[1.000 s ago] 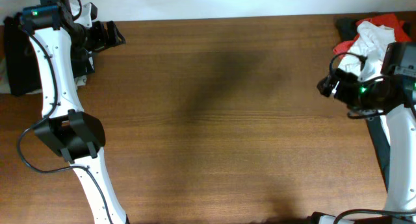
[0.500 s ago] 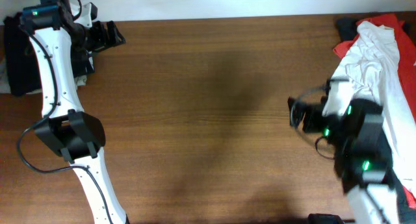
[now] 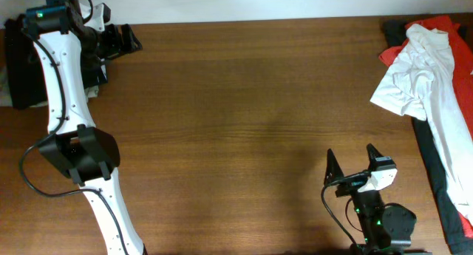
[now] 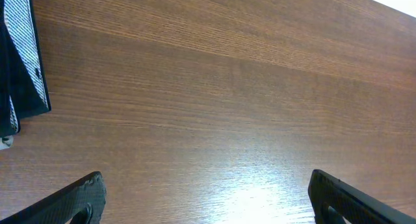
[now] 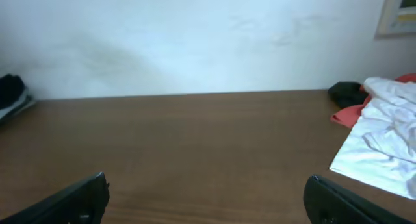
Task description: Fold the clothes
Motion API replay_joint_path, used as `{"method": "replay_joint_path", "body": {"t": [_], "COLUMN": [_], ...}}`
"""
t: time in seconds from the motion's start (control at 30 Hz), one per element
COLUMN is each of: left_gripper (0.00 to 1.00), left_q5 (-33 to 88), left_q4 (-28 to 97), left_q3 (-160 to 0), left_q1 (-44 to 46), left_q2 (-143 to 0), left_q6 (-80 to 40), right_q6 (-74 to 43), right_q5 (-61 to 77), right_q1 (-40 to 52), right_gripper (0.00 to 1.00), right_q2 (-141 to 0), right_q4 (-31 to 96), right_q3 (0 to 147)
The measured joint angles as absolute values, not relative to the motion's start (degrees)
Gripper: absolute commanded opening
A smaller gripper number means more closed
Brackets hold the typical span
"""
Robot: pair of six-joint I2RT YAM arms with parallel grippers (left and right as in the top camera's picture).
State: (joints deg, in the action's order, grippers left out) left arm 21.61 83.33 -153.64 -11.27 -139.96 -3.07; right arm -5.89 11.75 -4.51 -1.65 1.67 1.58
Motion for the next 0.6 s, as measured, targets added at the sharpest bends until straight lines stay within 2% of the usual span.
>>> {"method": "replay_joint_path", "body": {"t": [0.17, 0.3, 0.6], "left_gripper": [0.99, 0.99, 0.99], "left_q5": [21.6, 21.6, 21.6], "left_q4": [83.3, 83.3, 83.3], "left_q3": [-153.6, -153.6, -153.6], "left_q1": [-11.3, -11.3, -11.3], "left_q2": [-140.0, -140.0, -140.0], "left_q6": [-3.1, -3.1, -3.1], "right_q6": [-8.9, -4.4, -3.8], "right_q5": [5.5, 5.4, 5.4], "right_q1": [-3.2, -3.2, -3.2], "right_gripper": [0.99, 0.99, 0.99], "right_q2": [-0.8, -0.8, -0.8], "right_q4": [3.8, 3.8, 3.8], "right_q3": [0.7, 0.7, 0.7]}}
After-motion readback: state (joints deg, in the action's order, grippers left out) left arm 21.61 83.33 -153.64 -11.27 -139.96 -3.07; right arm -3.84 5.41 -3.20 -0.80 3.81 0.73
